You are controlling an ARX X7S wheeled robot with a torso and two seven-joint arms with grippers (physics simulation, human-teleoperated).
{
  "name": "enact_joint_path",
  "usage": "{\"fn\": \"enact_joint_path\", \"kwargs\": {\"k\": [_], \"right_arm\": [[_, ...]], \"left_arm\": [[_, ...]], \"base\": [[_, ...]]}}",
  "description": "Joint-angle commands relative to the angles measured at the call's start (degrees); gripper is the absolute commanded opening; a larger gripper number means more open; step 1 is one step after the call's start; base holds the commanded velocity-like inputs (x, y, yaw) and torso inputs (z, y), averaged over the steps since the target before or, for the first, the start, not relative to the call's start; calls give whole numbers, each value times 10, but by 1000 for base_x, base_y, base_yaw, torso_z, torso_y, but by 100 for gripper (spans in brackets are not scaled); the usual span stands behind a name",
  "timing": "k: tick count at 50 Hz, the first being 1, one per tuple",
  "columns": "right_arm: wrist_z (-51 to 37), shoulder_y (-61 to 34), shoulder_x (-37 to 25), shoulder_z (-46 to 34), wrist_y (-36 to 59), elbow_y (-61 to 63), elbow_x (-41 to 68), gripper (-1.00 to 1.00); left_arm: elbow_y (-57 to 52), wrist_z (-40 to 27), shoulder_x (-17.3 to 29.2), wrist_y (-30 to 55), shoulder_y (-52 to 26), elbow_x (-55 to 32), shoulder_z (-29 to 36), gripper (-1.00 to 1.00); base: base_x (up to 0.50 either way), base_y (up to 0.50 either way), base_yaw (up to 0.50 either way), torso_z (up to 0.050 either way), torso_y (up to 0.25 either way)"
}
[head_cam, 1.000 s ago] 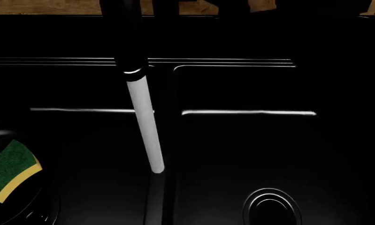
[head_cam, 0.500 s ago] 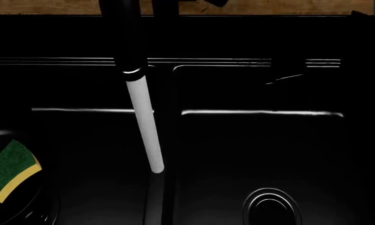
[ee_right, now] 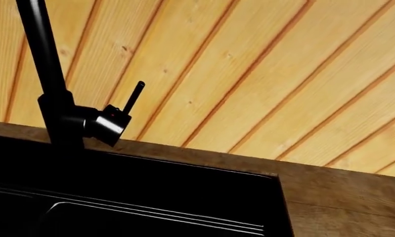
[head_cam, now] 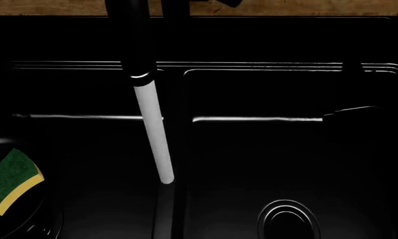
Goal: Pick the pan and sponge and place them into the sink. Then turn on the water.
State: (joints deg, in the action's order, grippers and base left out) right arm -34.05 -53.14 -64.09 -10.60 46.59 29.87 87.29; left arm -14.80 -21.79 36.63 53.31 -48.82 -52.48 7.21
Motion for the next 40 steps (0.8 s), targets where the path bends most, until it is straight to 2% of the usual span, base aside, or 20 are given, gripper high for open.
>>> {"fn": "enact_joint_path", "kwargs": {"k": [1,7,15,22,40], "right_arm": [[-29,23,-18,24,-14,16,20,100],[-29,15,-11,20,-13,16,8,100],[-15,67,-20,43,-46,27,-31,100],[-25,20,-7,16,-18,20,-37,100],[-35,36,-15,26,-31,41,-72,100]], "left_arm": [[-29,-29,22,55,-25,-48,-26,100],[-43,-38,31,82,-37,-75,-34,100],[-52,-41,44,85,-31,-83,-46,100],[-54,-47,49,95,-45,-91,-47,100],[-71,-72,73,128,-89,-139,-80,100]], "base": [[0,0,0,0,0],[0,0,0,0,0],[0,0,0,0,0],[0,0,0,0,0],[0,0,0,0,0]]}}
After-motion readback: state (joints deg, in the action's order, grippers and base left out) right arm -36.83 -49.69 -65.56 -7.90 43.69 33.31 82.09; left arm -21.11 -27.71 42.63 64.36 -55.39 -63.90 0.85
